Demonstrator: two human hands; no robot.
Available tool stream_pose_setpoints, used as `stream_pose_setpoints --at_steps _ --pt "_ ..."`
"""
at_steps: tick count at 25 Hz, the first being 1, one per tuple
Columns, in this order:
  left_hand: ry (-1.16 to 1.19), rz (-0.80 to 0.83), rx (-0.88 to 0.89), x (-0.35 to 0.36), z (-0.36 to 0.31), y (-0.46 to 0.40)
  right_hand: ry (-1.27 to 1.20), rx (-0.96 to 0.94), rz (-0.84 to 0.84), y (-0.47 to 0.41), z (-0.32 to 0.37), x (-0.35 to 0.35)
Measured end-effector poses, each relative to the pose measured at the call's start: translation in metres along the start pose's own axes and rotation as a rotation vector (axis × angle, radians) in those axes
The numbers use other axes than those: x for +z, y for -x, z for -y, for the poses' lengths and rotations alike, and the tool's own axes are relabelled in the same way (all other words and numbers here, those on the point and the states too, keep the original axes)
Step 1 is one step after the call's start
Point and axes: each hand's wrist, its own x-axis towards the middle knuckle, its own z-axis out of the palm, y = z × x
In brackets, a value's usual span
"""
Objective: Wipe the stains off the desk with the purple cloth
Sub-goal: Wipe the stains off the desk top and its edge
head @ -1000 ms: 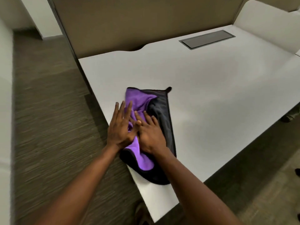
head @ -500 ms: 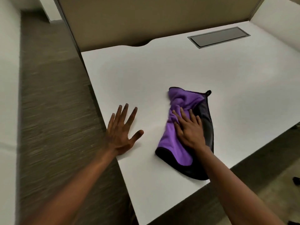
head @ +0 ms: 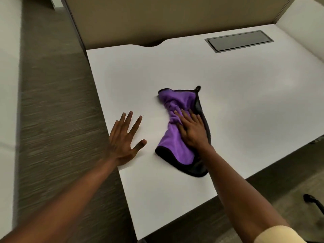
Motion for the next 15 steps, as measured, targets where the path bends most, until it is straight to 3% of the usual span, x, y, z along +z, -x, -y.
stream_pose_setpoints --at_steps 3,8,10,12,15 --pt "-0.015 0.022 -0.029 0.001 0.0 -0.001 -0.027 0.075 -0.02 0.043 0.001 0.004" --pt "-0.095 0.049 -0.001 0.005 0.0 -0.001 0.034 -0.124 0.104 0.153 -0.004 0.02" --pt "-0.108 0.044 0.002 0.007 0.0 -0.001 0.063 -0.149 0.113 0.135 -0.028 0.008" --pt "-0.096 0.026 -0.006 0.006 0.001 -0.001 0.058 -0.056 0.088 0.084 -0.034 -0.001" --pt "-0.072 0.006 -0.051 0.004 0.001 -0.002 0.023 -0.017 0.06 0.009 0.007 0.006"
